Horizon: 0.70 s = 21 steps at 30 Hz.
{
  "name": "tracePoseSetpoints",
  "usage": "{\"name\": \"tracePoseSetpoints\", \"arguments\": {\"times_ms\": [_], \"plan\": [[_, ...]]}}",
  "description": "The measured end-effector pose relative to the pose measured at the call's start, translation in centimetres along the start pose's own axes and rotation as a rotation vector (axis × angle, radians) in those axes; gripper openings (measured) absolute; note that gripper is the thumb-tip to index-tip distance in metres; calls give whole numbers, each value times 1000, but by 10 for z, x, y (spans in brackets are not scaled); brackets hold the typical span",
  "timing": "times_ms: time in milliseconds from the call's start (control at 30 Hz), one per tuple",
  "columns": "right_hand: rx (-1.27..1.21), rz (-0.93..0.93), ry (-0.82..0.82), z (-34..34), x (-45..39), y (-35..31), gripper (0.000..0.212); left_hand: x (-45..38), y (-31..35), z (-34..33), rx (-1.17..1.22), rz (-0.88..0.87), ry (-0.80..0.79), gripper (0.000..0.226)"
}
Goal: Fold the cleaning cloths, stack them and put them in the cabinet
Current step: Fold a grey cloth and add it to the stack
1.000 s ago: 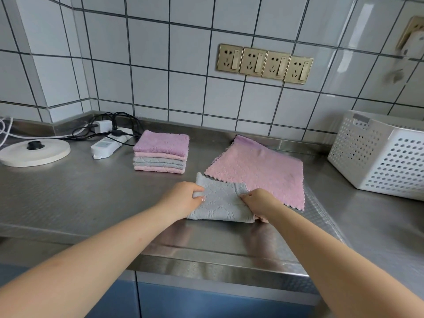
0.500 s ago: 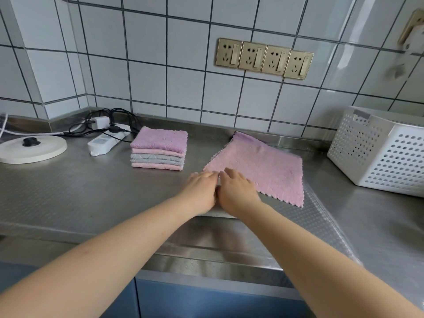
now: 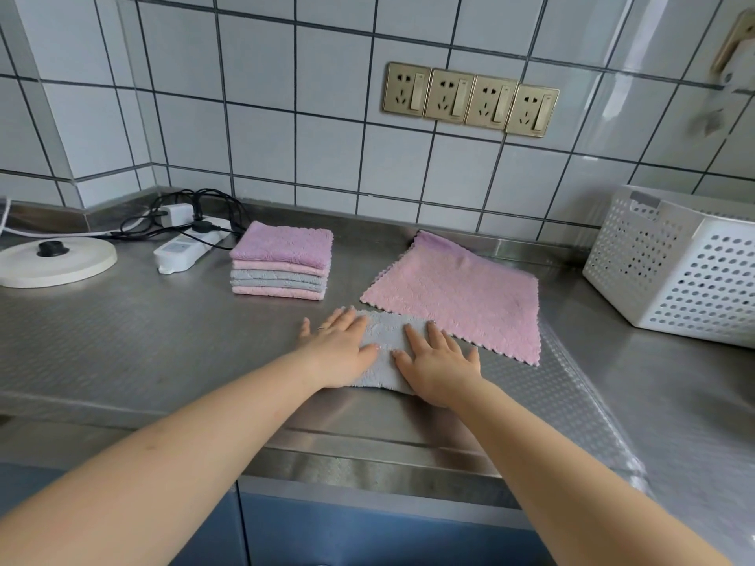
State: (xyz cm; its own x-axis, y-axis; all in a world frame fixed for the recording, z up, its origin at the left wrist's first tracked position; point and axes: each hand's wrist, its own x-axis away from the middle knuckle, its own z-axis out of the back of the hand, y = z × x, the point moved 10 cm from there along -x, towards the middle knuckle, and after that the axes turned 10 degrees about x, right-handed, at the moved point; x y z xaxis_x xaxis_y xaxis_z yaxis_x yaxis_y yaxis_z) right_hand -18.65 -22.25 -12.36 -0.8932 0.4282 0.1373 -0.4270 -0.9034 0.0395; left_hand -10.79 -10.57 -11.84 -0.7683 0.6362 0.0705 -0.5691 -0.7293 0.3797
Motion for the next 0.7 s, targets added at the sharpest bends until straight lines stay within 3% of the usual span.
{"name": "tracePoseSetpoints", "arguments": {"times_ms": [167, 267, 433, 533, 600, 700], "plan": [[-12, -25, 16, -2, 3, 9, 59, 4, -16, 2, 6, 94, 10, 65], [-19, -29, 69, 2, 4, 8, 58, 5, -9, 12, 65, 21, 81, 59], [-59, 1, 191, 12, 10, 1, 54, 8, -4, 35, 614, -82, 225, 51], [-208, 57, 275, 20, 15, -4, 54, 6, -12, 31, 1002, -27, 162, 56], [-296, 102, 305, 26, 19, -6, 56, 5, -10, 24, 1125, -25, 84, 56], [-392, 155, 344, 36, 21, -8, 59, 6, -9, 31, 1181, -59, 105, 57]]}}
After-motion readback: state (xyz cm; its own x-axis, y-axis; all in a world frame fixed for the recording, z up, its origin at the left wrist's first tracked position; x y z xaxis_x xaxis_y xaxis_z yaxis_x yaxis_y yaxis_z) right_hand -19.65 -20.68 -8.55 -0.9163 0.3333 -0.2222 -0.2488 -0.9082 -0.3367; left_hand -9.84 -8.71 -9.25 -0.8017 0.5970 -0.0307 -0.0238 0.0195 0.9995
